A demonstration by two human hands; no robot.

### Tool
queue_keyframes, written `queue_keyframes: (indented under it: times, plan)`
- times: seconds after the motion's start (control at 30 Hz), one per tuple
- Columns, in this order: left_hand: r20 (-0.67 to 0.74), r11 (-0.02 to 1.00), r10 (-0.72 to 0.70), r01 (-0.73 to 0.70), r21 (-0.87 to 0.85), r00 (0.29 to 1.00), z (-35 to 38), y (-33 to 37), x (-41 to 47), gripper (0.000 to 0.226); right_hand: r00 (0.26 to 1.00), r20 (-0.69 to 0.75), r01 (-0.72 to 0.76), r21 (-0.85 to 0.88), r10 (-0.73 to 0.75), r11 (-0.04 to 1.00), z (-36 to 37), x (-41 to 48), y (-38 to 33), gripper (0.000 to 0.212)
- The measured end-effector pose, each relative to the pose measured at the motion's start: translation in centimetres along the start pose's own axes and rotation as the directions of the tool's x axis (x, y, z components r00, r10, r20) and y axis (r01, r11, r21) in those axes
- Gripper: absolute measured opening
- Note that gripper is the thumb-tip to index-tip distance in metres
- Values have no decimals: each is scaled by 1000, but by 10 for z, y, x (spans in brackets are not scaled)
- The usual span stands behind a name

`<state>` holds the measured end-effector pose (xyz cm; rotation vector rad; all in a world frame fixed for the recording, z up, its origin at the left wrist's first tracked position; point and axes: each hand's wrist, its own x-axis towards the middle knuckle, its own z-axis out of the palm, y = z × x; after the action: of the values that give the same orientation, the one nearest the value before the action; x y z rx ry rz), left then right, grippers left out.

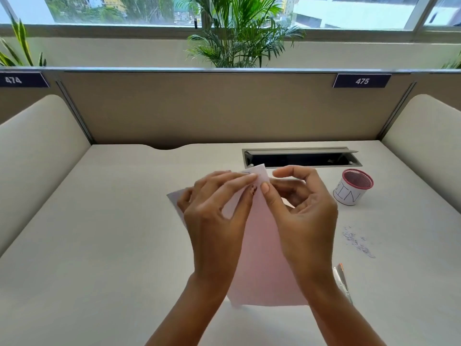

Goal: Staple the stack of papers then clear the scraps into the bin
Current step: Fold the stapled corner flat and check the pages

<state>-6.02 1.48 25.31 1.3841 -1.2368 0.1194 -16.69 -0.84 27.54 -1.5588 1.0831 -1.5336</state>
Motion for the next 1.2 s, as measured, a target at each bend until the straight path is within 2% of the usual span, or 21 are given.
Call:
queue_keyframes:
  times: [0.1,0.23,0.33,0.43,0.53,0.6,0.73,0.9,1.2]
  plan:
    - [-5,1000,-11,11,-8,1000,2,7,-6,27,997,13,82,-44,-82,996,7,-4,1,26]
    - [18,979,-149,150,-135,989,-4,15,0,33,981,77,180,-38,-177,983,13,-7,0,28]
    - [46,939,-252,256,-229,967,-11,19,9,23,981,71,177,31,-178,984,14,-5,1,26]
    - [74,898,-331,338,-282,941,-16,19,17,23,982,77,164,83,-171,983,12,3,-1,26]
    - [137,852,-392,415,-318,910,-17,18,22,34,978,86,191,20,-192,981,11,16,-6,33]
    - [182,837,-406,444,-320,896,-18,19,22,33,975,98,204,-54,-198,978,11,25,-10,35]
    - [231,825,-401,459,-331,887,-20,22,21,20,969,184,182,-72,-166,981,9,38,-14,19]
    - [223,824,-406,460,-330,886,-21,22,21,19,966,214,171,-100,-147,980,13,40,-13,9]
    - [187,875,-357,398,-275,915,-19,15,24,23,962,193,224,-150,-193,963,14,39,-10,11]
